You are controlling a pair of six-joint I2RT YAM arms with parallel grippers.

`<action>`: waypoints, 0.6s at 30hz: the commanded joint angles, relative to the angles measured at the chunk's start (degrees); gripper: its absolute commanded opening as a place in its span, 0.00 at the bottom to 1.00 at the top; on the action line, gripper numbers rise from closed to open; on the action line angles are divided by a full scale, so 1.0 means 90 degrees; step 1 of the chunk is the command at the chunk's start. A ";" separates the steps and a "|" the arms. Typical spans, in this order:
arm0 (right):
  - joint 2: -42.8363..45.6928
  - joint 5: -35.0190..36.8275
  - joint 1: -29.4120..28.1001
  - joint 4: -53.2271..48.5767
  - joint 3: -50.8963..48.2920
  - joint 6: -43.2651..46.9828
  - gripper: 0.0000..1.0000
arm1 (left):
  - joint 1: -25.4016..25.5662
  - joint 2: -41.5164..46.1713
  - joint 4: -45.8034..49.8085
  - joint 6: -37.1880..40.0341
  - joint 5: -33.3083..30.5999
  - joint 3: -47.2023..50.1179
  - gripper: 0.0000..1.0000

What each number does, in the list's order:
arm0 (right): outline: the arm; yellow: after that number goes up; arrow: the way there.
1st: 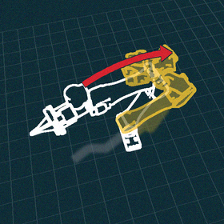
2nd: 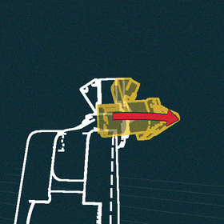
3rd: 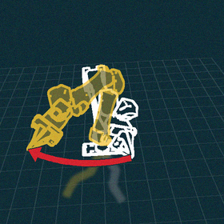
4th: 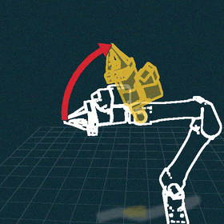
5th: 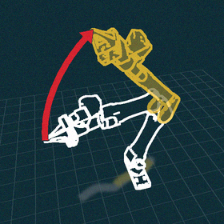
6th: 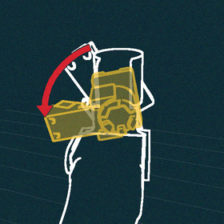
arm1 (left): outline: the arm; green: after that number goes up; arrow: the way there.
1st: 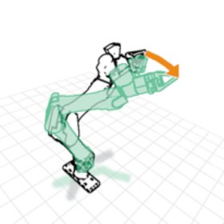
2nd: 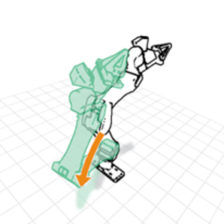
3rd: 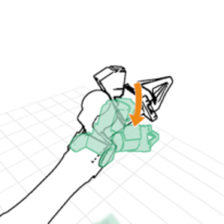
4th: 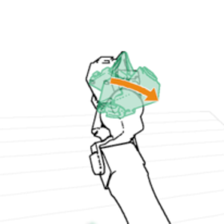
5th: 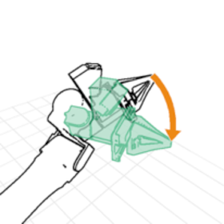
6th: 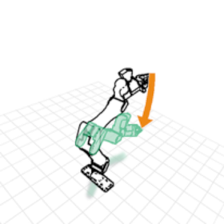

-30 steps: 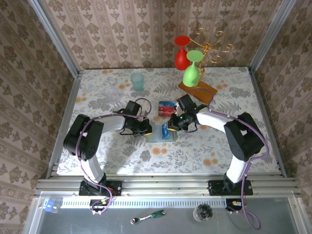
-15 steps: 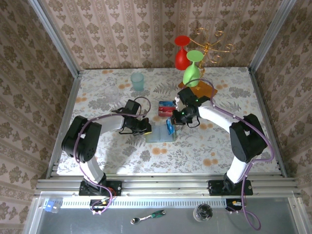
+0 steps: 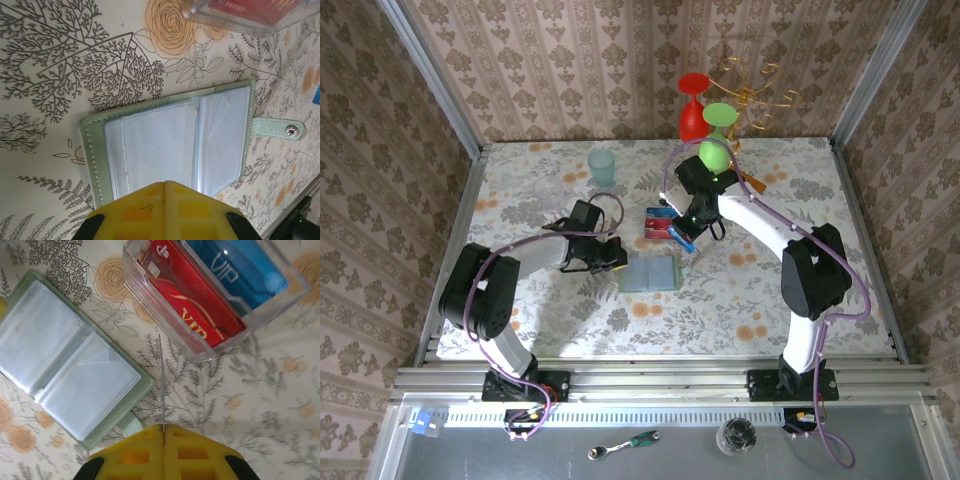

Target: Take the credit cards out of the card holder

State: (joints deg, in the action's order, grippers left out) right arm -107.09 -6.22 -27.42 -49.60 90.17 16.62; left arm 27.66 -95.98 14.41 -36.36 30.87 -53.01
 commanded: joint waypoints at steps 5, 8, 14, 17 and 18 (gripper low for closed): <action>-0.0546 0.0693 -0.0136 -0.0920 0.1134 0.2217 0.04 | -0.0094 0.0327 0.0154 0.0009 -0.0139 0.0139 0.05; -0.0882 0.0822 -0.0137 -0.1040 0.1707 0.2517 0.03 | -0.0115 0.0390 0.0187 0.0016 -0.0184 0.0185 0.06; -0.1616 0.1028 -0.0130 -0.1543 0.3038 0.3060 0.03 | -0.0126 0.0575 0.0230 -0.0012 -0.0275 0.0364 0.06; -0.2066 0.1004 -0.0143 -0.1910 0.3790 0.3207 0.03 | -0.0281 0.0635 0.0204 -0.0022 -0.0297 0.0465 0.06; -0.2210 0.0995 -0.0142 -0.2029 0.4025 0.3246 0.03 | -0.0326 0.0635 0.0202 -0.0032 -0.0301 0.0487 0.06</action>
State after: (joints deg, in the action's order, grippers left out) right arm -123.98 1.17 -28.38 -61.91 121.43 42.15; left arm 26.46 -91.66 14.83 -36.36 29.08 -49.84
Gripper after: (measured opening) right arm 0.066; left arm 0.064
